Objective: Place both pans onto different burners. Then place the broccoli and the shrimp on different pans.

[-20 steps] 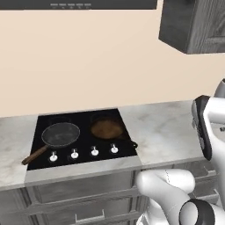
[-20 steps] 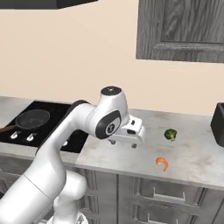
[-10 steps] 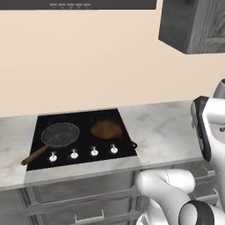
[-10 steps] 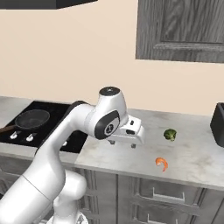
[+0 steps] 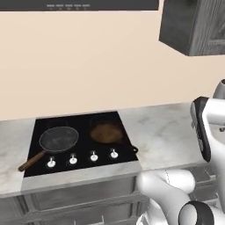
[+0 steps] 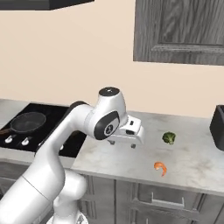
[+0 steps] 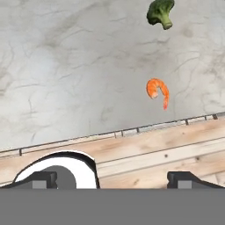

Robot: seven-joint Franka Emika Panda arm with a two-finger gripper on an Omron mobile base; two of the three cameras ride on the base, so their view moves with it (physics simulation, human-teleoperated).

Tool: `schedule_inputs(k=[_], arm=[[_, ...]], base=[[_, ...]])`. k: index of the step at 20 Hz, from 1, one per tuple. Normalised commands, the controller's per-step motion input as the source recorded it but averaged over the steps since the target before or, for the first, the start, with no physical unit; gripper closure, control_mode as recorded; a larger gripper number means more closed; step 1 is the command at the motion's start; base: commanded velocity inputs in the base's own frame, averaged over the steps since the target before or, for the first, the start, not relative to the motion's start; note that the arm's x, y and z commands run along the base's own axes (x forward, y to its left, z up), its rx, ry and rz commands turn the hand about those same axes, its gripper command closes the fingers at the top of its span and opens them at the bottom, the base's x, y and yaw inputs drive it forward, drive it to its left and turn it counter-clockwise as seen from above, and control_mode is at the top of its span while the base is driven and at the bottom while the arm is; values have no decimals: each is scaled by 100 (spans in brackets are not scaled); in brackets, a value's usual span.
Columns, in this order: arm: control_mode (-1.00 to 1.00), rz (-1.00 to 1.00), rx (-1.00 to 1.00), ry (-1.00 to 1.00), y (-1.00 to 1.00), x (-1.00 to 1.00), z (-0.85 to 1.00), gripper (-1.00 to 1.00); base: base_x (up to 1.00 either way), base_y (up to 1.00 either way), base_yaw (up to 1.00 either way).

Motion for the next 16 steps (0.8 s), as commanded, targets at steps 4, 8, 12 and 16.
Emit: schedule_inputs(k=[4,8,12,16], arm=[[100,0,0,0,0,0,0,-100],[100,0,0,0,0,0,0,-100],[100,0,0,0,0,0,0,-100],[100,0,0,0,0,0,0,-100]], base=[[41,-13,-9],[34,-19,-9],[31,-12,-11],[20,-18,-3]])
